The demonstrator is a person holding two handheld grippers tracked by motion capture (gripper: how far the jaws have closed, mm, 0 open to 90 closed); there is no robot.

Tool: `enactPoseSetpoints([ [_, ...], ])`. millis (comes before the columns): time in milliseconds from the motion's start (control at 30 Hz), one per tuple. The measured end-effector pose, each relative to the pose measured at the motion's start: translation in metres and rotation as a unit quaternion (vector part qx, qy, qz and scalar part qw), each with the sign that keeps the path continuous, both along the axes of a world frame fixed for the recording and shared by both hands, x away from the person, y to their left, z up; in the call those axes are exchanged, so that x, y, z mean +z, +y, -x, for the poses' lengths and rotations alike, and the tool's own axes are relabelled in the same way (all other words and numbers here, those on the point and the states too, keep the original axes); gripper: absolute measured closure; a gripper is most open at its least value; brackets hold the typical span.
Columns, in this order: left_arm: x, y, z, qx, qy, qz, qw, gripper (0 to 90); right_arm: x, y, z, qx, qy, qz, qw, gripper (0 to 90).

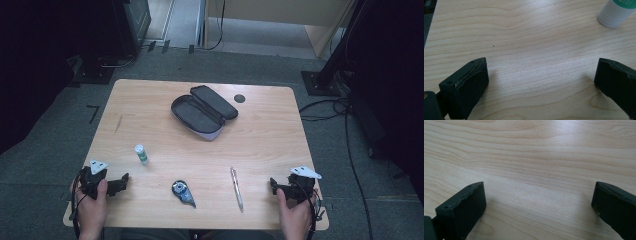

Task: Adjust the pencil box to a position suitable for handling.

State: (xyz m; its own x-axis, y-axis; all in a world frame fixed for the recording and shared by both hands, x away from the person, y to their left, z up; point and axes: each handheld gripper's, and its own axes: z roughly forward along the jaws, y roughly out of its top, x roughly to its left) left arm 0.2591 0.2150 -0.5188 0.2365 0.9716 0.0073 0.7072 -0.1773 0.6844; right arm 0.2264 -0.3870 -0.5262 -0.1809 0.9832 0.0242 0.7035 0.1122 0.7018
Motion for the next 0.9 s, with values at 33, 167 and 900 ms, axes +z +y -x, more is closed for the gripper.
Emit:
enactPoseSetpoints([
  [33,0.0,0.0,0.0,0.0,0.0,0.0,1.0,0.0,0.0,0.0,0.0,-0.002,-0.001,-0.002,1.0,0.0],
  [167,0.0,0.0,0.0,0.0,0.0,0.0,1.0,0.0,0.0,0.0,0.001,-0.017,-0.001,-0.002,0.9999,0.0],
  [900,0.0,-0.001,-0.001,-0.001,0.0,-0.001,1.0,0.0,0.054,0.04,0.0,-0.033,-0.055,-0.022,0.9977,14.9],
])
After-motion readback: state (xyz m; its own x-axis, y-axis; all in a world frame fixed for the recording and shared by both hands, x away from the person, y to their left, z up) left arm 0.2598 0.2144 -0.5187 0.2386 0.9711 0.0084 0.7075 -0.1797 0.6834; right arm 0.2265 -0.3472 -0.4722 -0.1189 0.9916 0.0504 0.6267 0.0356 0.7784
